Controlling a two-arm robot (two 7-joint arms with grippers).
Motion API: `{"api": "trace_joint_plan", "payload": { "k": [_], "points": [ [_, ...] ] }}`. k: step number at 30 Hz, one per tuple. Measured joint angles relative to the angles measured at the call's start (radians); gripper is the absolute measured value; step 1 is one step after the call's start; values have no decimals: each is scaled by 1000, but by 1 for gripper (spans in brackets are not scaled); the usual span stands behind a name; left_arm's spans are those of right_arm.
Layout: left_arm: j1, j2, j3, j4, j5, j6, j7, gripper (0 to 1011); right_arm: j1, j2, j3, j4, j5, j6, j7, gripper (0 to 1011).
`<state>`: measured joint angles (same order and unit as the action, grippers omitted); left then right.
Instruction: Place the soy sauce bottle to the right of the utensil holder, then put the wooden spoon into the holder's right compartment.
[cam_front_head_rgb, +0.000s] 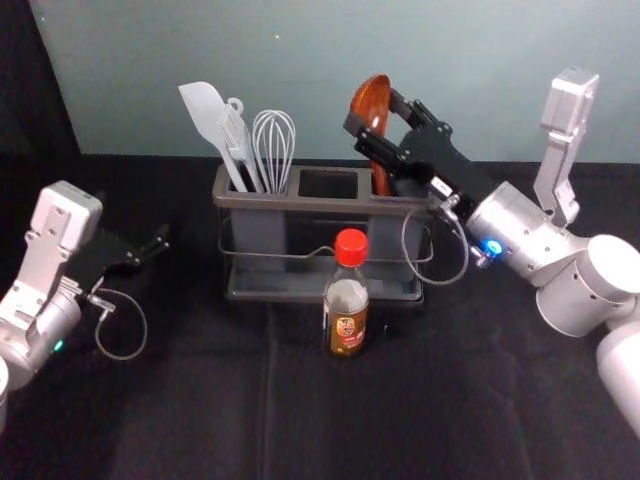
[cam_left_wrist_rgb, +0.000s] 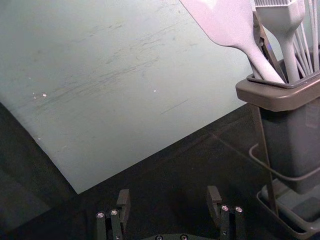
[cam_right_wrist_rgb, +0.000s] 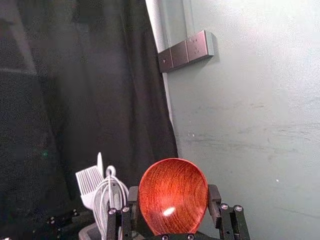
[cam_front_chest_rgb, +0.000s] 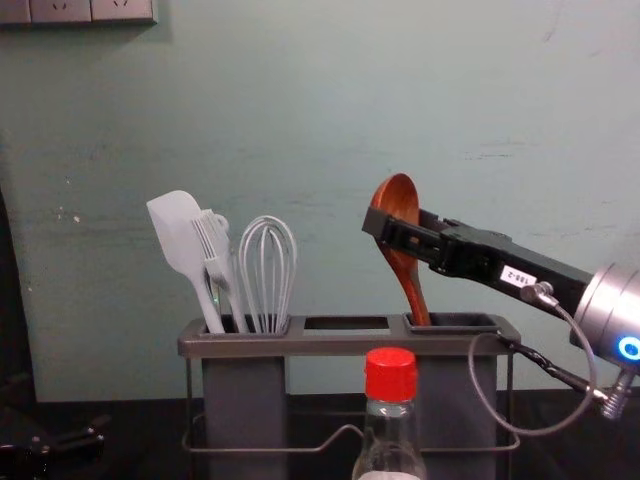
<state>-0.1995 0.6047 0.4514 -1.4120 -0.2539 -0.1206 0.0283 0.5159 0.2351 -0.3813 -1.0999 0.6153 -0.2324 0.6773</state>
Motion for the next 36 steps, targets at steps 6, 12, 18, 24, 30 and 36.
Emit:
{"api": "trace_joint_plan", "payload": {
  "k": [6, 12, 18, 24, 30, 36],
  "points": [
    [0, 0, 0, 0, 0, 0, 0, 1005, -23, 17, -1, -34, -2, 11, -14, 836],
    [0, 0, 0, 0, 0, 0, 0, 1005, -54, 36, 1, -73, -1, 18, -24, 836],
    [0, 0, 0, 0, 0, 0, 0, 1005, -82, 52, 5, -106, 0, 20, -38, 836],
    [0, 0, 0, 0, 0, 0, 0, 1005, -102, 65, 9, -130, -4, 23, -55, 836],
    [0, 0, 0, 0, 0, 0, 0, 1005, -106, 67, 10, -136, -5, 26, -61, 836],
    [0, 0, 0, 0, 0, 0, 0, 1005, -105, 66, 10, -133, -5, 24, -58, 838]
  ]
}}
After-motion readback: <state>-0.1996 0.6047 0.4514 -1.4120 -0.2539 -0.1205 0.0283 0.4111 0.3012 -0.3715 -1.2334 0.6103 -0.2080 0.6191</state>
